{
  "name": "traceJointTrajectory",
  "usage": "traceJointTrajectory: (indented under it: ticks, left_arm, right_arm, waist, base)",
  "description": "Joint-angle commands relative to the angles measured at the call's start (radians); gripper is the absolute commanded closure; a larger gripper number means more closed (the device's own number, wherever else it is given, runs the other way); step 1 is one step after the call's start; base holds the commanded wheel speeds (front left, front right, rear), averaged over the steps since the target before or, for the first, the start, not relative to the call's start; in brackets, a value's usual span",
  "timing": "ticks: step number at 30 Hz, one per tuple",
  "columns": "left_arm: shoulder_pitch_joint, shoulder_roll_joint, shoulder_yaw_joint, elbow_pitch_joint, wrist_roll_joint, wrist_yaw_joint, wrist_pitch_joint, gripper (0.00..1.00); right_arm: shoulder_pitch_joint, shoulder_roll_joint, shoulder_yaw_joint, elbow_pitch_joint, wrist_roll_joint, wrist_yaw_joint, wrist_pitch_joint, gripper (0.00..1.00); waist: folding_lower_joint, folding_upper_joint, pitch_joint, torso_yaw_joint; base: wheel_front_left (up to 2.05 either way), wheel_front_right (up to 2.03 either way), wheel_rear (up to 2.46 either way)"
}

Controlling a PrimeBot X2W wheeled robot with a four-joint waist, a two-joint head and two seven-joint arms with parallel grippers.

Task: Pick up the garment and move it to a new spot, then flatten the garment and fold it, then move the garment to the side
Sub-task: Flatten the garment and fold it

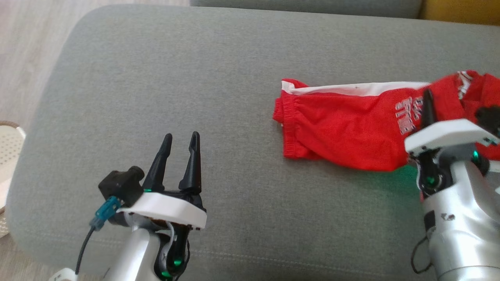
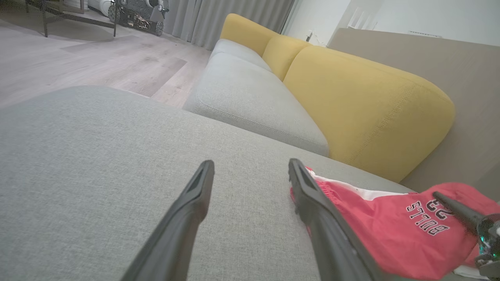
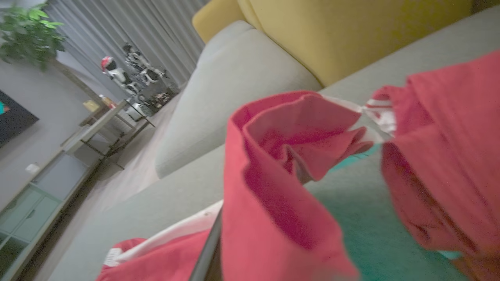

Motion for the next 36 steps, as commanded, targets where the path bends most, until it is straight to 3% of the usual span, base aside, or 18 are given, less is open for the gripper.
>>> traceJointTrajectory:
  ticks: [1,6,9,13,23,24,25,36]
  left_arm:
    - [-0.023,0.007,0.031,-0.026,0.001,-0.002,-0.012,0.0]
    - [-0.014,0.007,0.038,-0.025,-0.002,0.0,-0.012,0.0]
    - [-0.006,0.007,0.038,-0.023,-0.005,-0.001,-0.012,0.0]
    - [-0.001,0.007,0.037,-0.023,-0.008,0.0,-0.012,0.0]
    - [0.007,0.007,0.032,-0.025,-0.017,0.004,-0.012,0.0]
    - [0.008,0.007,0.031,-0.025,-0.018,0.004,-0.012,0.0]
    - [0.009,0.007,0.029,-0.024,-0.02,0.005,-0.012,0.0]
    - [0.013,0.007,0.026,-0.023,-0.026,0.011,-0.012,0.0]
  right_arm:
    - [-0.044,0.015,0.056,-0.064,0.025,-0.001,-0.014,1.0]
    - [-0.027,0.02,0.162,-0.139,0.08,-0.001,-0.024,1.0]
    - [0.001,0.021,0.286,-0.206,0.127,-0.001,-0.03,1.0]
    - [0.02,0.018,0.354,-0.23,0.153,-0.001,-0.035,1.0]
    - [0.031,-0.008,0.478,-0.17,0.174,-0.001,-0.045,1.0]
    - [0.029,-0.008,0.487,-0.158,0.175,-0.001,-0.044,0.86]
    - [0.025,-0.01,0.508,-0.136,0.173,-0.001,-0.04,0.0]
    - [0.027,-0.008,0.683,-0.034,0.177,-0.001,0.039,0.0]
  waist:
    - [0.0,0.0,-0.006,0.014]
    - [0.0,0.0,-0.014,0.038]
    - [0.0,0.0,-0.019,0.064]
    - [0.0,0.0,-0.02,0.082]
    - [0.0,0.0,-0.019,0.129]
    - [0.0,0.0,-0.019,0.132]
    - [0.0,0.0,-0.019,0.137]
    - [0.0,0.0,-0.021,0.14]
  base:
    - [0.0,0.0,0.0]
    - [0.0,0.0,0.0]
    - [0.0,0.0,0.0]
    - [0.0,0.0,0.0]
    - [0.0,0.0,0.0]
    - [0.0,0.0,0.0]
    - [0.0,0.0,0.0]
    - [0.0,0.0,0.0]
